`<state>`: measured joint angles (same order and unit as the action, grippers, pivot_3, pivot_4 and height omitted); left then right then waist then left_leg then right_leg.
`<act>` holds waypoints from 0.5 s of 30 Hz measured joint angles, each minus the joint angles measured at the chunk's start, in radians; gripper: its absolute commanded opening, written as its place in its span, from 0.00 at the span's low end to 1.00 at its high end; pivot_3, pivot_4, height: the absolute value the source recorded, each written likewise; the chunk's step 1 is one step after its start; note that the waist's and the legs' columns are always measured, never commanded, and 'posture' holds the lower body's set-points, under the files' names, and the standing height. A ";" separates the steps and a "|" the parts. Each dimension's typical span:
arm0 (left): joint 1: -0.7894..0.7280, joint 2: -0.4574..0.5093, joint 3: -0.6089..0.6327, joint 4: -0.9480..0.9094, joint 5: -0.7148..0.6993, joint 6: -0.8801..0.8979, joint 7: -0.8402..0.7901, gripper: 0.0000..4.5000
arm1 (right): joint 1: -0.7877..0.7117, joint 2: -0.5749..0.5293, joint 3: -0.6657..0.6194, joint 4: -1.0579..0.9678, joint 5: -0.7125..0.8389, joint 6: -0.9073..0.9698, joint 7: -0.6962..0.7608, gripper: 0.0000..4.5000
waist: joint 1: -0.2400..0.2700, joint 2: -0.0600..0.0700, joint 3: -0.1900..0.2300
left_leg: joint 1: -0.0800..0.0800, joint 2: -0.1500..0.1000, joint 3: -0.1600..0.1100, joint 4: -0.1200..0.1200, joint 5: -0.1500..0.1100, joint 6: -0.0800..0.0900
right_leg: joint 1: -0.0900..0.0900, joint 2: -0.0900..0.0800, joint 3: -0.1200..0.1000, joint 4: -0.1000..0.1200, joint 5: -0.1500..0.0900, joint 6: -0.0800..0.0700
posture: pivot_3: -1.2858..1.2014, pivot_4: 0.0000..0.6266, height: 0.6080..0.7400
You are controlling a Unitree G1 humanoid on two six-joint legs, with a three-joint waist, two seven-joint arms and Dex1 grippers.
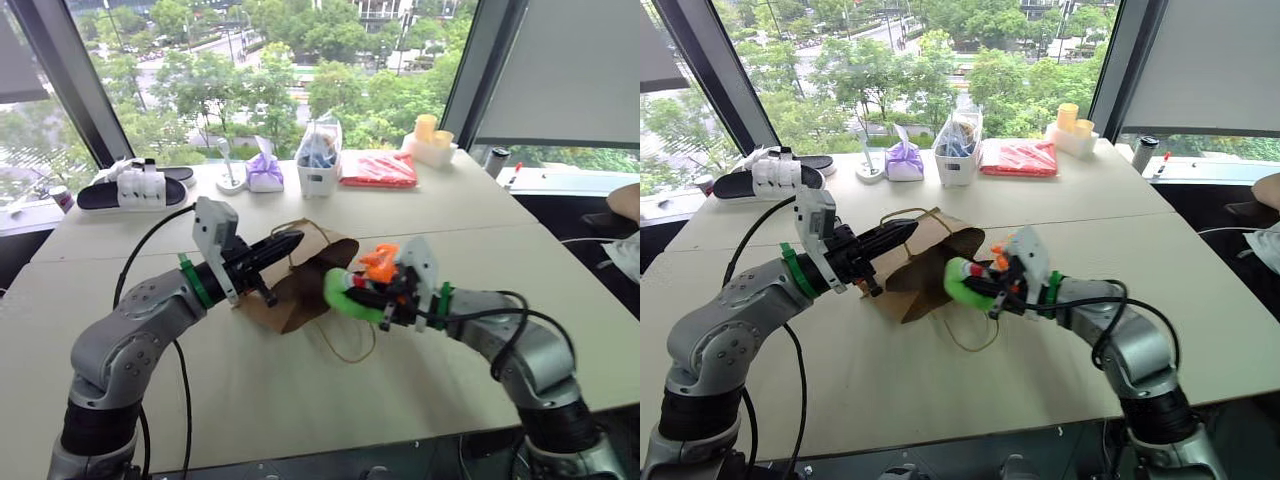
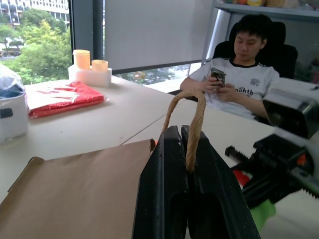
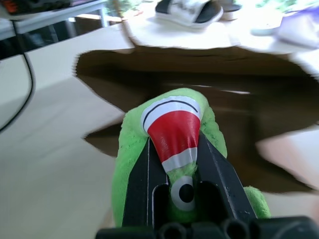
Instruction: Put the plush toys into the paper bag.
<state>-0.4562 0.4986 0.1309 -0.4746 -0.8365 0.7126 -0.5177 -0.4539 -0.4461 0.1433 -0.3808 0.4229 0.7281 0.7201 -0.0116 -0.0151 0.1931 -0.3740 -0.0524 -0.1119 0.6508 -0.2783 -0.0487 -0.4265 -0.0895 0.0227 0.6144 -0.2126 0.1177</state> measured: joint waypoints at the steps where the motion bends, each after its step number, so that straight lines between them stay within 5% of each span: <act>1: -0.002 -0.001 0.000 0.000 -0.004 0.003 0.000 0.00 | -0.005 0.034 0.031 0.016 -0.019 -0.016 -0.018 0.01 | -0.001 0.000 0.000 | 0.000 0.000 0.000 0.000 0.000 0.000 | 0.000 0.000 0.000 0.000 0.000 0.000 | 0.52 0.24 1.00; 15: -0.009 -0.026 0.001 -0.049 -0.135 0.086 0.056 0.00 | -0.132 0.283 0.166 0.362 -0.229 -0.287 -0.144 0.01 | -0.006 0.000 0.000 | 0.000 0.000 0.000 -0.001 0.000 0.000 | -0.001 0.000 0.000 0.001 0.000 0.000 | 0.52 0.24 1.00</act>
<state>-0.4647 0.4725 0.1315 -0.5237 -0.9714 0.7983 -0.4612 -0.5857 -0.1634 0.3089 -0.0186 0.1940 0.4412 0.5758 -0.0175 -0.0149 0.1932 -0.3735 -0.0524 -0.1122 0.6501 -0.2780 -0.0491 -0.4277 -0.0892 0.0228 0.6155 -0.2124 0.1175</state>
